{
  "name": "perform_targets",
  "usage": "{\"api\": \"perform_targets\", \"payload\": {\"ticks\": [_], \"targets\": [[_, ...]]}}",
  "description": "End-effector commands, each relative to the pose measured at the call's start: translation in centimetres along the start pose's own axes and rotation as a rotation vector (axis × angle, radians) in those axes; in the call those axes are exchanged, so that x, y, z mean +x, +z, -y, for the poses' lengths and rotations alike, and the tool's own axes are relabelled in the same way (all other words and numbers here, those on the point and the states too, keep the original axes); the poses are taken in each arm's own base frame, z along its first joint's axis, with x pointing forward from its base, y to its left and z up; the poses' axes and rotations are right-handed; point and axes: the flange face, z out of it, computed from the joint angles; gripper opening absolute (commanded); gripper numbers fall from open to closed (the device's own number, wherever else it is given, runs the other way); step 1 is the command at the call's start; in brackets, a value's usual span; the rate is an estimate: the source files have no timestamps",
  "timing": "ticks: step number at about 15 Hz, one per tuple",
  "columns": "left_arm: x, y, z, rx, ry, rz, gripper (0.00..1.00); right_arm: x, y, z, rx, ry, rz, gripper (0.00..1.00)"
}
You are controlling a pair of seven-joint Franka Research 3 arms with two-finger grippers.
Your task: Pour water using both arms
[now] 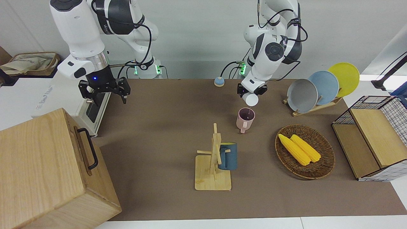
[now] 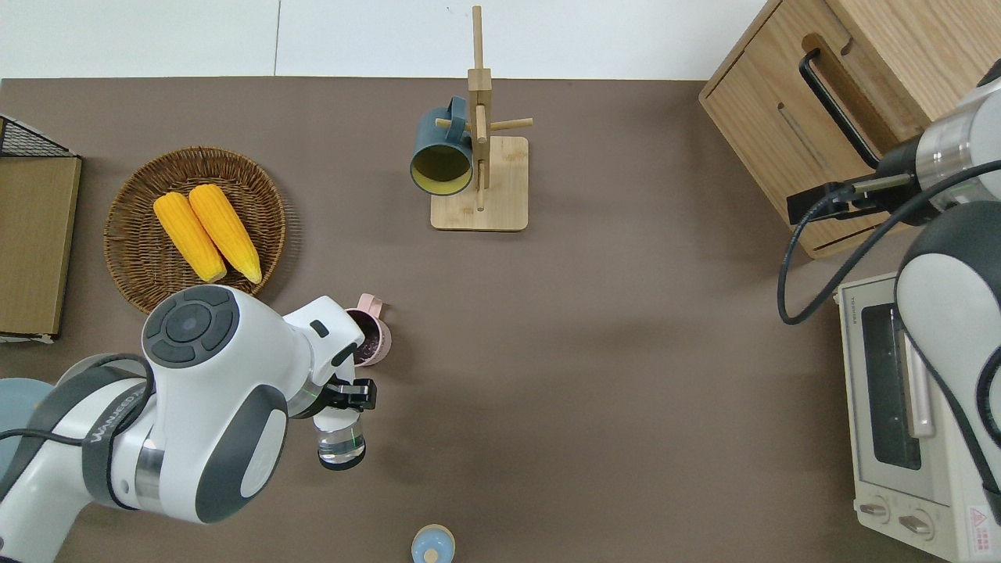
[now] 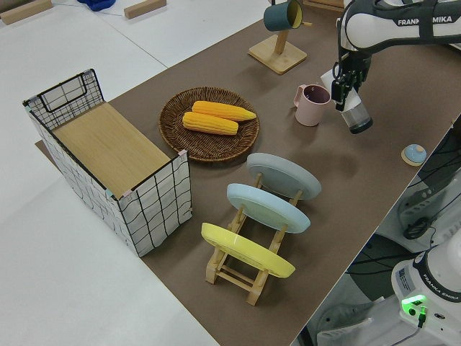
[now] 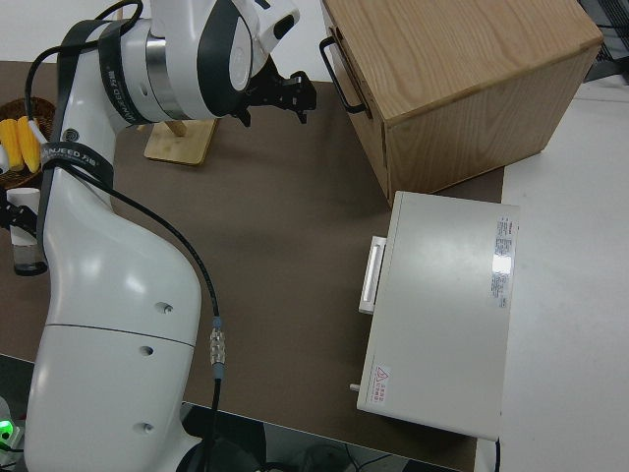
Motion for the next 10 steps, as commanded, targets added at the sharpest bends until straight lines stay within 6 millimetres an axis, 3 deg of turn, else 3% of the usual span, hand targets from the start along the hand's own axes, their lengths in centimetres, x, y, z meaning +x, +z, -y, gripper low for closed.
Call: {"api": "perform_targets", "payload": {"ticks": [1, 10], "targets": [[-0.13, -1.45, -0.14, 0.023, -0.011, 0.005, 0.15, -0.38, -0.44, -0.15, 0.01, -0.012, -0.01, 0.992], [-0.97, -2.13, -0.11, 0.03, -0.023, -0.012, 0.15, -0.38, -0.44, -0.15, 0.01, -0.012, -0.01, 0.994]]}}
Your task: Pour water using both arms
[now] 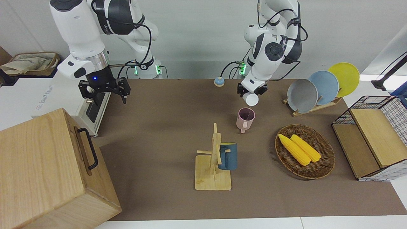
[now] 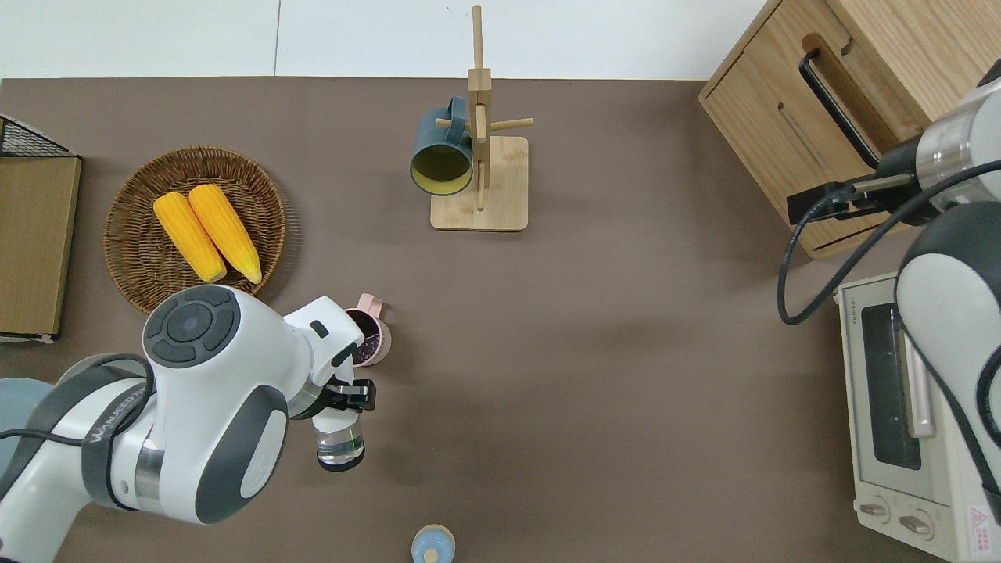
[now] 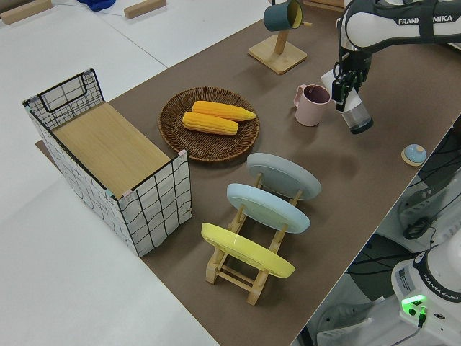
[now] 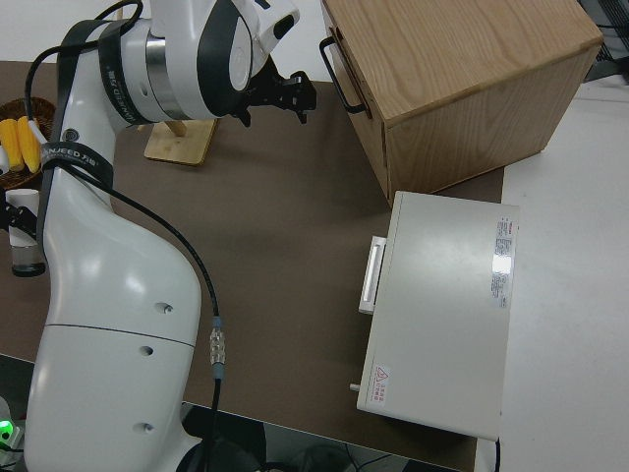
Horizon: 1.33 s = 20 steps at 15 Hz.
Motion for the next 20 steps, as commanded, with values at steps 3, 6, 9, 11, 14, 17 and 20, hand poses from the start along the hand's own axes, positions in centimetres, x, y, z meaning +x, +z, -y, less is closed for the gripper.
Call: {"api": "perform_targets", "payload": {"ticks": [3, 6, 9, 11, 14, 17, 20], "targets": [[-1.8, -2.5, 0.0, 0.031, -0.02, -0.031, 0.14, -0.4, -0.4, -0.1, 0.01, -0.012, -0.009, 0.994], [-2.5, -2.3, 0.2, 0.036, -0.027, -0.065, 0.14, -0.4, -0.4, -0.1, 0.01, -0.012, -0.009, 0.994], [-3.4, -2.0, 0.2, 0.04, -0.026, -0.131, 0.14, -0.4, -0.4, -0.1, 0.01, -0.012, -0.009, 0.994], [-4.3, -1.3, 0.3, 0.043, -0.024, -0.201, 0.13, -0.4, -0.4, -0.1, 0.01, -0.012, -0.009, 0.994], [-4.9, 0.5, -0.5, 0.039, 0.003, -0.337, 0.14, -0.4, -0.4, -0.1, 0.01, -0.012, -0.009, 0.994], [-4.8, 1.0, -0.7, 0.026, -0.008, -0.381, 0.14, -0.4, -0.4, -0.1, 0.01, -0.012, -0.009, 0.994], [-4.8, 1.0, -0.5, 0.027, -0.013, -0.378, 0.14, -0.4, -0.4, -0.1, 0.01, -0.012, -0.009, 0.994]]}}
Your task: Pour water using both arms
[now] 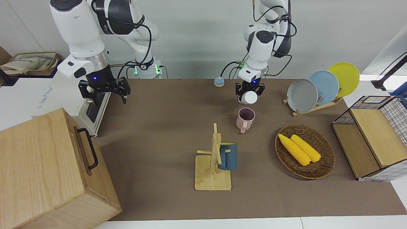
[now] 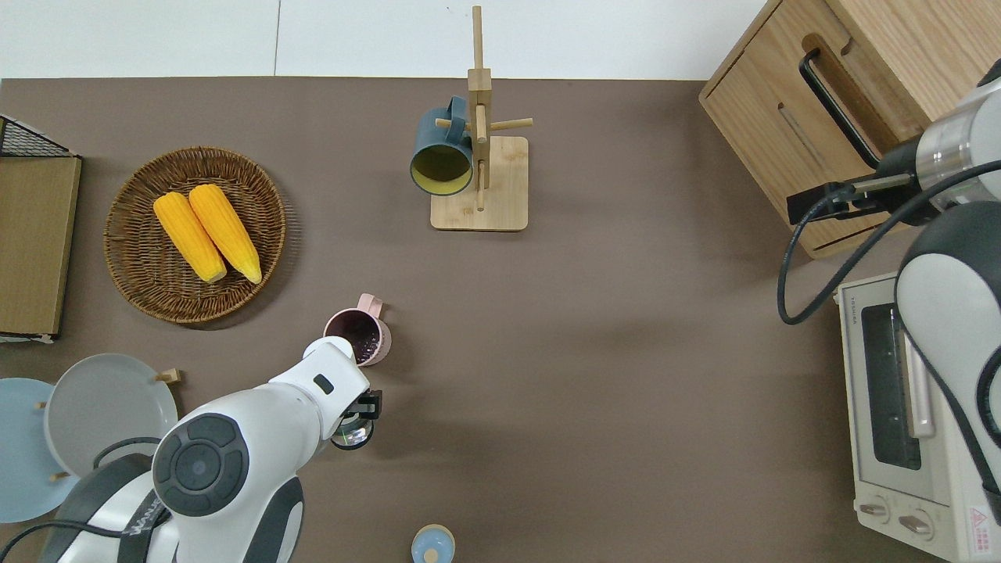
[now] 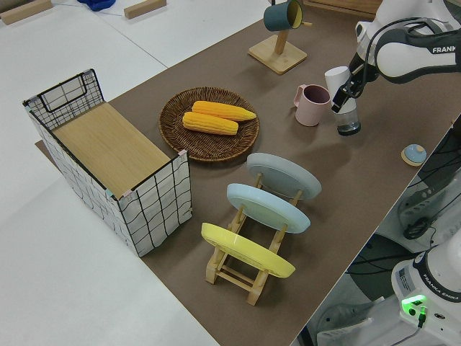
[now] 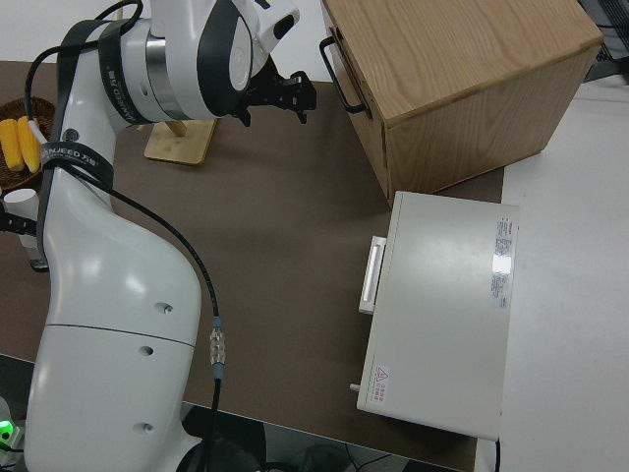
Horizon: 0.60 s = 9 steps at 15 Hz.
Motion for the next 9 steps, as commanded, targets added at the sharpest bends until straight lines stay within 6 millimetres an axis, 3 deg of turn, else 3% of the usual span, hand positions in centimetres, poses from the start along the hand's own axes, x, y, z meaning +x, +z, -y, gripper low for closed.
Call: {"api": "perform_targets", "payload": {"ticks": [1, 3, 6, 9], "targets": [[-0.3, -1.3, 0.7, 0.009, -0.026, -0.047, 0.14, -0.4, -0.4, -0.1, 0.01, -0.012, -0.009, 0.992], [0.1, -1.4, 2.1, 0.012, -0.057, -0.044, 0.14, -0.4, -0.4, -0.1, 0.01, -0.012, -0.009, 0.992], [1.3, -1.7, 6.0, 0.027, -0.123, -0.052, 0.14, -0.4, -0.4, -0.1, 0.01, -0.012, -0.009, 0.994], [3.1, -3.4, 10.3, 0.035, -0.206, -0.095, 0.14, -0.4, -0.4, -0.1, 0.01, -0.012, -0.009, 0.994]]}}
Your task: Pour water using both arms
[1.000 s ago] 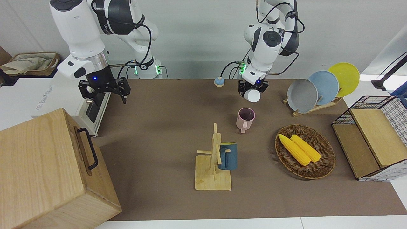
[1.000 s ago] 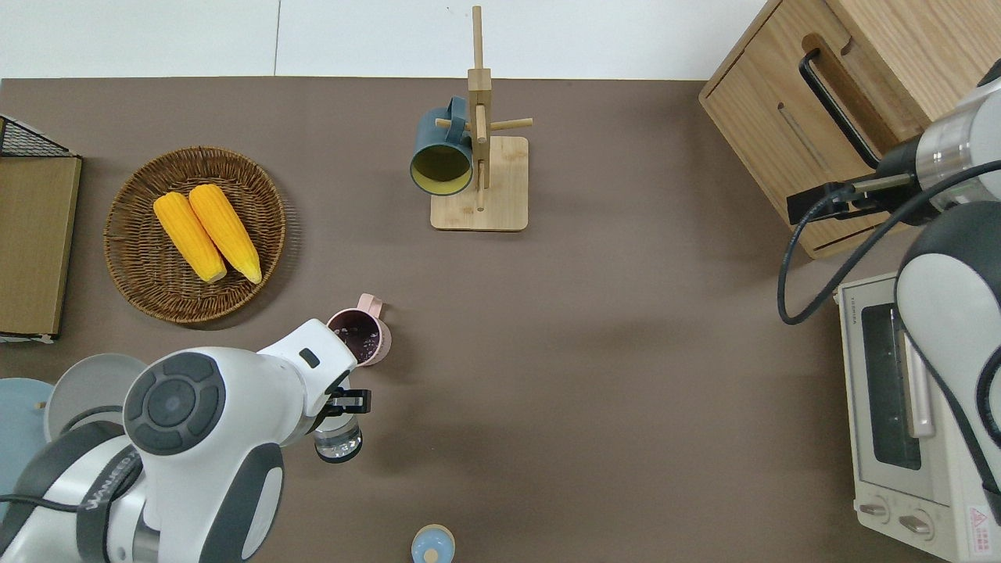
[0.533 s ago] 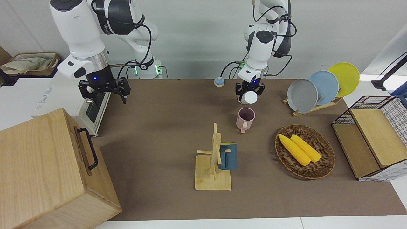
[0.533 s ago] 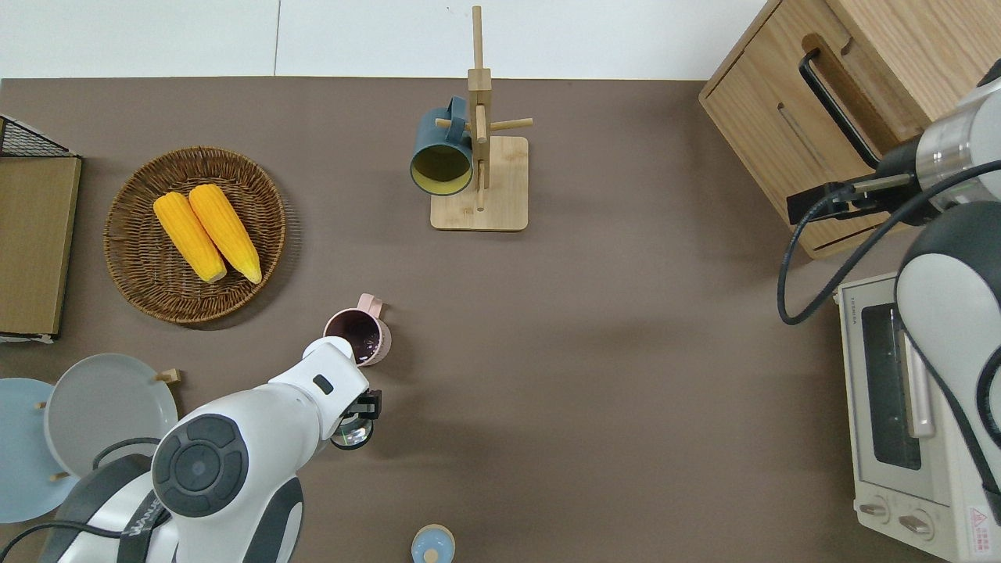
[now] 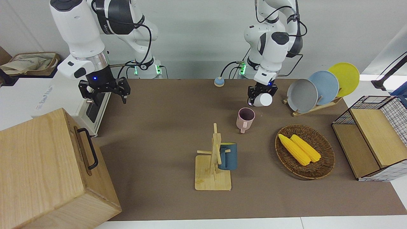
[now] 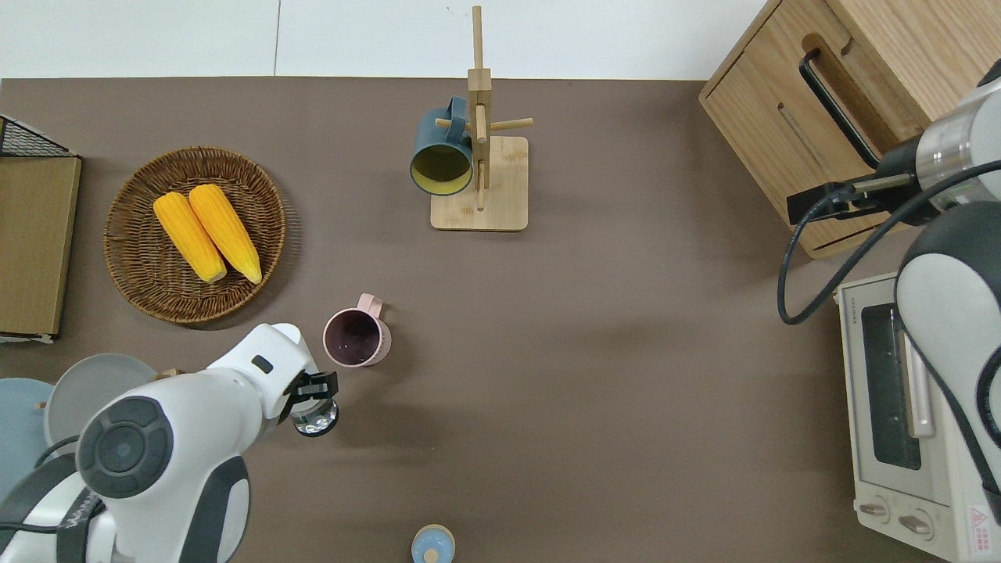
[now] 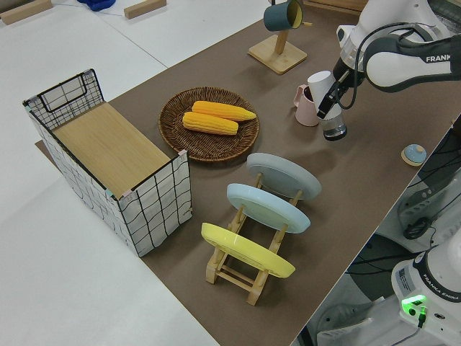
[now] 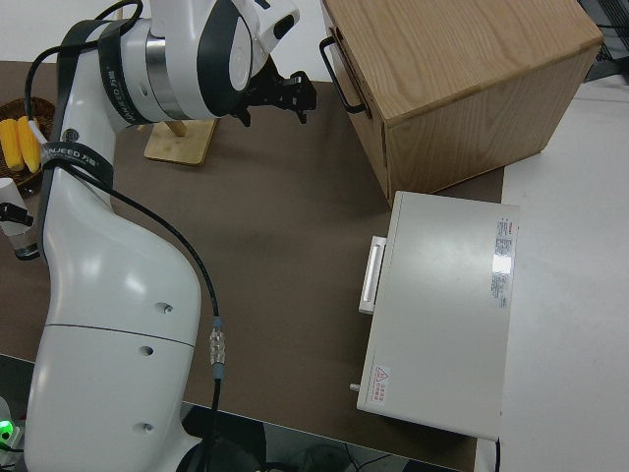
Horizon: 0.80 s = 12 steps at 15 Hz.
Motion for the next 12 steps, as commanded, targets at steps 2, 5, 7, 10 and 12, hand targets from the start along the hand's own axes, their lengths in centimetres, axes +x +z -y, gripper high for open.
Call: {"api": "perform_targets", "payload": {"ticks": [2, 5, 7, 10, 12], "targets": [[4.0, -5.1, 5.5, 0.023, -0.091, -0.133, 0.13, -0.4, -0.4, -0.1, 0.01, -0.012, -0.009, 0.992], [7.5, -9.9, 8.0, 0.016, -0.147, -0.247, 0.13, -0.4, -0.4, -0.1, 0.01, -0.012, -0.009, 0.994], [10.1, -13.4, 9.8, 0.02, -0.171, -0.323, 0.13, -0.4, -0.4, -0.1, 0.01, -0.012, -0.009, 0.994], [13.4, -17.5, 12.6, 0.051, -0.186, -0.411, 0.13, -0.4, -0.4, -0.1, 0.01, -0.012, -0.009, 0.994], [15.5, -19.8, 14.7, 0.052, -0.209, -0.459, 0.13, -0.4, -0.4, -0.1, 0.01, -0.012, -0.009, 0.994]]}}
